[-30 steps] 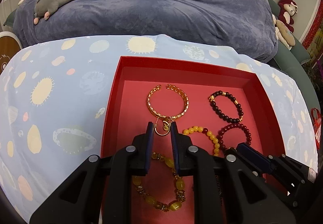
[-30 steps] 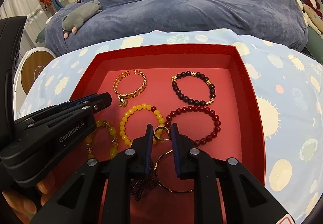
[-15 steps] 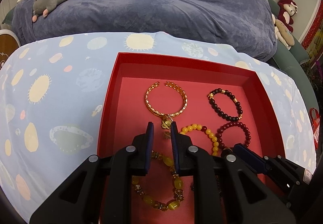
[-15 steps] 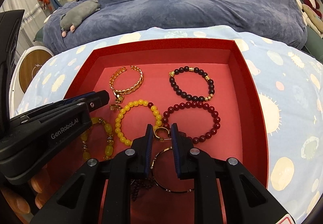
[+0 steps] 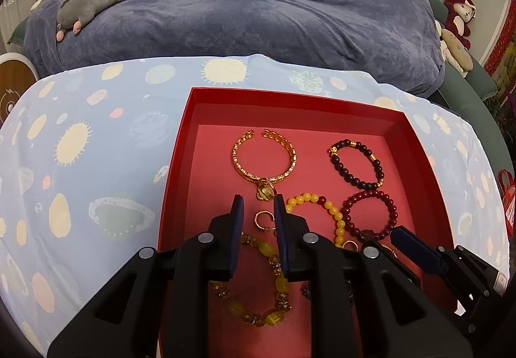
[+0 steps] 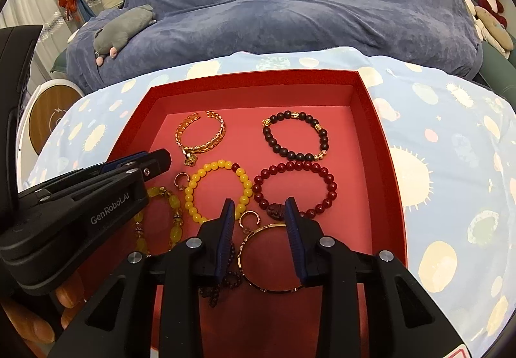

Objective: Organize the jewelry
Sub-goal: 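Withdraw both grippers from the red box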

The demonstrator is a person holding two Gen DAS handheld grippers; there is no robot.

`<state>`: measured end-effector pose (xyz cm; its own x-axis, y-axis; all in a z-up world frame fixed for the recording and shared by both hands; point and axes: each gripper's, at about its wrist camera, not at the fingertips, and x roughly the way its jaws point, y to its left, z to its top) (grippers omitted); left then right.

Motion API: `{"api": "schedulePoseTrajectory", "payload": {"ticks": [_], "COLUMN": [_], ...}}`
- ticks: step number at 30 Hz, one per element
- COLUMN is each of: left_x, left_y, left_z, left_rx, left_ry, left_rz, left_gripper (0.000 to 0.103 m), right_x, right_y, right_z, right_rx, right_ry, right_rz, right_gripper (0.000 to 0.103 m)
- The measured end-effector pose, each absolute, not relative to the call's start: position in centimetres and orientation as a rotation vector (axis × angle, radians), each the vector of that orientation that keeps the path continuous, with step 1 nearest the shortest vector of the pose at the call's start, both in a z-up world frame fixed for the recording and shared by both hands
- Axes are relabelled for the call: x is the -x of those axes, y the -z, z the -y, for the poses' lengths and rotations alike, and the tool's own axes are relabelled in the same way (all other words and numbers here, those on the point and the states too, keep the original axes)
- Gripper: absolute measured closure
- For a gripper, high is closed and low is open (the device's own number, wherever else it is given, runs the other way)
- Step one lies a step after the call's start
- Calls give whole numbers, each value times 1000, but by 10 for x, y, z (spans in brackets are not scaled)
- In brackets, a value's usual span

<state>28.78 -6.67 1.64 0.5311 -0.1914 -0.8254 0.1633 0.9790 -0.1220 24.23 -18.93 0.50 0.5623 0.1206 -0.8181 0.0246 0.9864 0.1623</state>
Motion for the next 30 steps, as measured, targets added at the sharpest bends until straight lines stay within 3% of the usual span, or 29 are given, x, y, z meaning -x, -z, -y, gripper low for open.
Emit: {"api": "schedulePoseTrajectory", "payload": {"ticks": [21,24,30], "left_x": [-196,-183,-165], "left_y": [-55,-58,-61], "left_z": [60,59,57], "left_rx": [40,40,24], "left_ry": [205,191,185], "left_rz": [-974,-971,-968], "left_gripper": [84,71,66], "right_x": [-164,-154,-137], "right_y": [-57,-60,-61], "right_z": [188,186,188], "right_rx": [-166,-157,-163], "right_ry": [4,18,31], "right_rz": [-938,-938,-938], "right_gripper": [71,70,65]}}
